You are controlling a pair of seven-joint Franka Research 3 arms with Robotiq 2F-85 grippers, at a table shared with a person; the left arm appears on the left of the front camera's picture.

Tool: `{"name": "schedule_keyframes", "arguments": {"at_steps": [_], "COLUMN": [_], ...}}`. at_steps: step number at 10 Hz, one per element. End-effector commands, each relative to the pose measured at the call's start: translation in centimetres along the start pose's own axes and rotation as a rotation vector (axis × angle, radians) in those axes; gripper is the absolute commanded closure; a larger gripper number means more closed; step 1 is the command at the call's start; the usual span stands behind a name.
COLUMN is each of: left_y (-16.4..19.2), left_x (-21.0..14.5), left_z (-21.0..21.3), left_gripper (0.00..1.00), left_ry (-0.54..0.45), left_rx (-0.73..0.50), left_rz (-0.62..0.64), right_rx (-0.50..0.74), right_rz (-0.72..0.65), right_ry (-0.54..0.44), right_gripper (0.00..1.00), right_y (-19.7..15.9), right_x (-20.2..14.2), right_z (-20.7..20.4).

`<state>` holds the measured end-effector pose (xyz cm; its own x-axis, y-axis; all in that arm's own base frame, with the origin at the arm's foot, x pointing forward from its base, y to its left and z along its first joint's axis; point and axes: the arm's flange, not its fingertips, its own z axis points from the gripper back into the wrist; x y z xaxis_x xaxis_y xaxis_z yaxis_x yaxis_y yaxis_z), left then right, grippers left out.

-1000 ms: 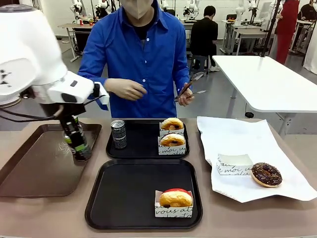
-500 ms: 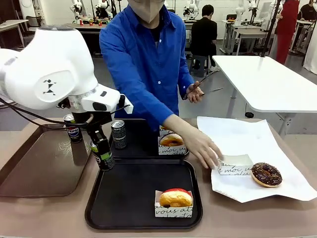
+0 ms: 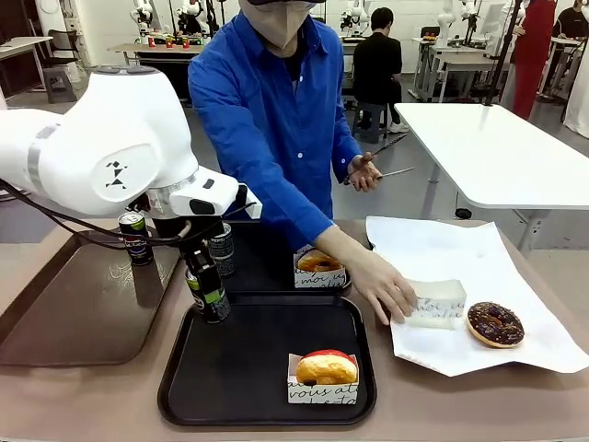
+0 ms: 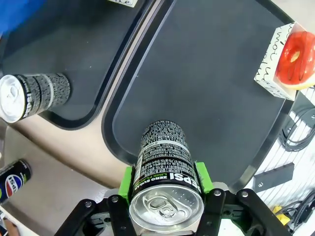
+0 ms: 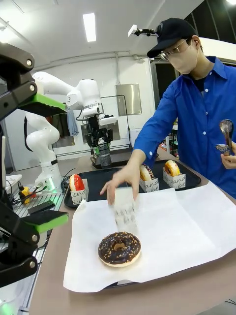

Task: Set up donuts and drinks on trays.
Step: Pick up one Pepsi coke from the Handle tray and place it on the Flat Tray without a Pepsi coke.

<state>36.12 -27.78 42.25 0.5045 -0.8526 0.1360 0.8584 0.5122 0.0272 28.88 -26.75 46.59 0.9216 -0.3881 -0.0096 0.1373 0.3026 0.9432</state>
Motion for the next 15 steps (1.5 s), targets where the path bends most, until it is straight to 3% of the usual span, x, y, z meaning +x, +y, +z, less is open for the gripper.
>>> {"name": "schedule_keyframes", "arguments": {"at_steps": [1, 3, 4, 7, 10, 15], "left_y": [0.2, 0.0, 0.4, 1.7, 1.3, 2.3], "left_x": [0.9, 0.1, -1.9, -11.6, -17.9, -20.6], "left_z": [-0.9, -0.8, 1.3, 8.4, 11.8, 13.2], "left_gripper": [0.42, 0.42, 0.42, 0.42, 0.42, 0.42], "left_ry": [-0.010, 0.030, 0.050, -0.006, 0.001, -0.011], "left_rx": [-0.022, -0.027, -0.015, 0.074, 0.203, 0.222], "left_rz": [-0.022, -0.009, 0.009, 0.065, 0.125, 0.217], "right_rx": [0.022, 0.022, 0.022, 0.022, 0.022, 0.022], "right_rz": [0.006, 0.006, 0.006, 0.006, 0.006, 0.006], "right_ry": [-0.008, -0.008, -0.008, -0.008, -0.008, -0.008], "right_gripper": [0.00, 0.00, 0.00, 0.00, 0.00, 0.00], "right_y": [0.0, 0.0, 0.0, 0.0, 0.0, 0.0], "right_x": [0.0, 0.0, 0.0, 0.0, 0.0, 0.0], "right_z": [-0.1, -0.1, -0.1, -0.1, -0.1, -0.1]}}
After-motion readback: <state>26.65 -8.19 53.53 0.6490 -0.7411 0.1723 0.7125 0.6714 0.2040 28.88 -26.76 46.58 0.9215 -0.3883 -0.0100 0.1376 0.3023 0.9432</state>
